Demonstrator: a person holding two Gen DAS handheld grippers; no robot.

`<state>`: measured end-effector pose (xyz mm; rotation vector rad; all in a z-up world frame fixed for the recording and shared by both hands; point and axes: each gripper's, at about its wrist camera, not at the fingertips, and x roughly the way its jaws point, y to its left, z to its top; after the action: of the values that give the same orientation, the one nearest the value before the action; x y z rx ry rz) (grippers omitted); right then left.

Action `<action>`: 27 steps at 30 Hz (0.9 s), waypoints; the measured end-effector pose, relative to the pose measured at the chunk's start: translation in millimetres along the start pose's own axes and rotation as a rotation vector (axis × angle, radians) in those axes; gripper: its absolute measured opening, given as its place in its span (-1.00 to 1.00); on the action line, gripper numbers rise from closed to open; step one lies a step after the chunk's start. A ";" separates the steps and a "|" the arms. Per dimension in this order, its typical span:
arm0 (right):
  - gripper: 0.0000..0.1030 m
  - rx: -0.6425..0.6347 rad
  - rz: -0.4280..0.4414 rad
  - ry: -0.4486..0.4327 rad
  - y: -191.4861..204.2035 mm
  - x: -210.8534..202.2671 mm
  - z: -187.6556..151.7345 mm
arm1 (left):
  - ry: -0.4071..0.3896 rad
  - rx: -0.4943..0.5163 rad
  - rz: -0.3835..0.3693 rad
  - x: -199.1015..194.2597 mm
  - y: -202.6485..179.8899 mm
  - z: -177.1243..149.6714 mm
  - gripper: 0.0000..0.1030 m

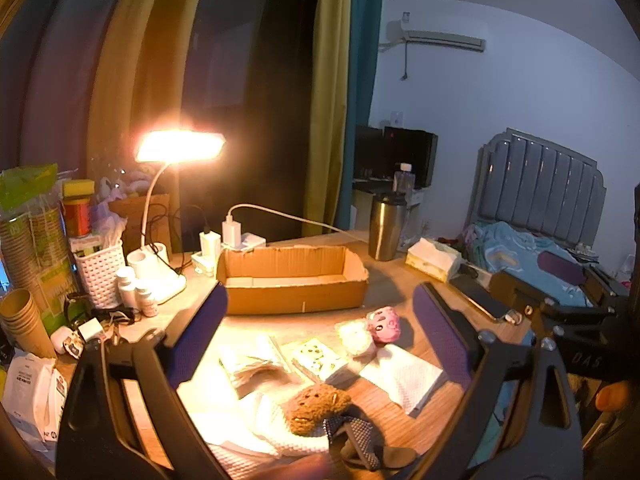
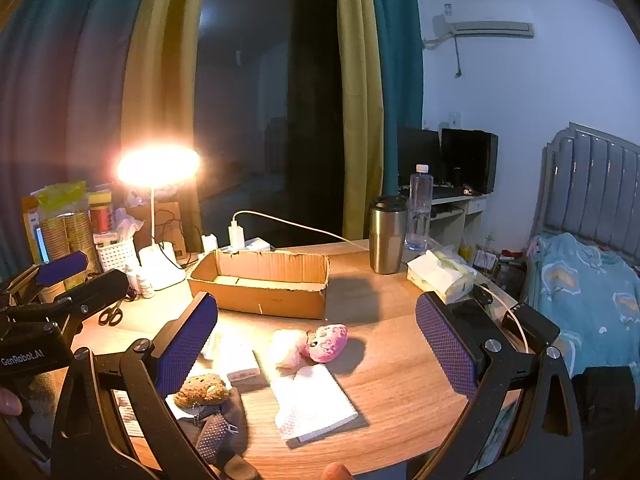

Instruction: Organize soft objects

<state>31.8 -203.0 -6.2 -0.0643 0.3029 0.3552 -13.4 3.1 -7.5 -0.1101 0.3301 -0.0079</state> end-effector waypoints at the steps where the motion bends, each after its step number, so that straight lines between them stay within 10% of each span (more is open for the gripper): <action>1: 0.96 0.003 -0.001 0.000 -0.9 -0.3 -1.1 | 0.001 0.002 0.000 0.7 -1.3 -1.2 0.84; 27: 0.96 0.011 0.001 0.011 -3.0 0.2 -1.9 | 0.022 0.001 0.009 0.5 -2.3 -4.6 0.84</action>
<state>32.5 -206.0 -8.0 -0.0554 0.3154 0.3545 -14.4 0.2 -11.8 -0.1079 0.3528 -0.0002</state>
